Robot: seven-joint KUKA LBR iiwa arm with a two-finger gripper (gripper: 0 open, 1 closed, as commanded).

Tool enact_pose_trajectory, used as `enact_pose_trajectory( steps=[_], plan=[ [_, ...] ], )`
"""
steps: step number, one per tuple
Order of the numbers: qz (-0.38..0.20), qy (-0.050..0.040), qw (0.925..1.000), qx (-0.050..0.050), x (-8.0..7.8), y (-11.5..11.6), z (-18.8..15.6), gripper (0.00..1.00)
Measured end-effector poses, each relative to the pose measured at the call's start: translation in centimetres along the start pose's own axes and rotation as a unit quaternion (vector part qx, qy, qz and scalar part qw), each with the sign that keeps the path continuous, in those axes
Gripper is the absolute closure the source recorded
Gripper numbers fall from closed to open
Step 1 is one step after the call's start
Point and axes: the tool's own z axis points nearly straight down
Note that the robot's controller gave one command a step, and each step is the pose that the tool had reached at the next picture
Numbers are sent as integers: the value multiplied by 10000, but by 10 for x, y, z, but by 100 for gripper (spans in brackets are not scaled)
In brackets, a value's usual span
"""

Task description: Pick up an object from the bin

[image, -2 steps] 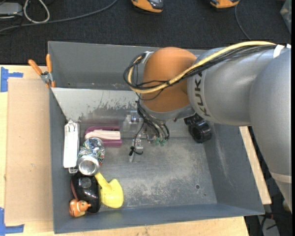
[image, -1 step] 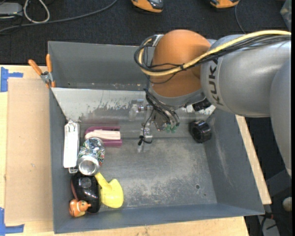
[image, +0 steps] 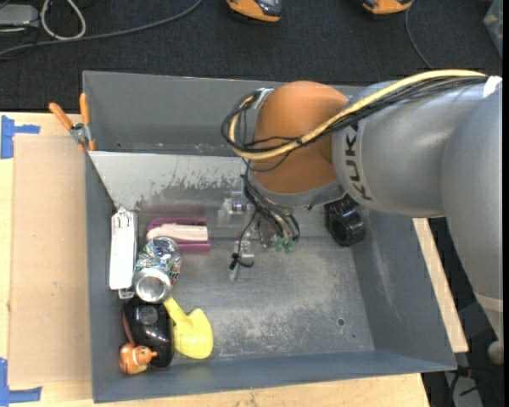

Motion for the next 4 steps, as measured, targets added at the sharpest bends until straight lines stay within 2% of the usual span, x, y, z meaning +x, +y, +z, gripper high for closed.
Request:
enact_pose_trajectory(
  steps=[1,2,3,4],
  plan=[
    [-34,23,10000,6,15,7,17,0],
    [411,12,9992,-2,11,39,31,0],
    [302,7,9995,8,55,35,37,0],
    [671,6,9977,-7,44,62,68,0]
  ],
)
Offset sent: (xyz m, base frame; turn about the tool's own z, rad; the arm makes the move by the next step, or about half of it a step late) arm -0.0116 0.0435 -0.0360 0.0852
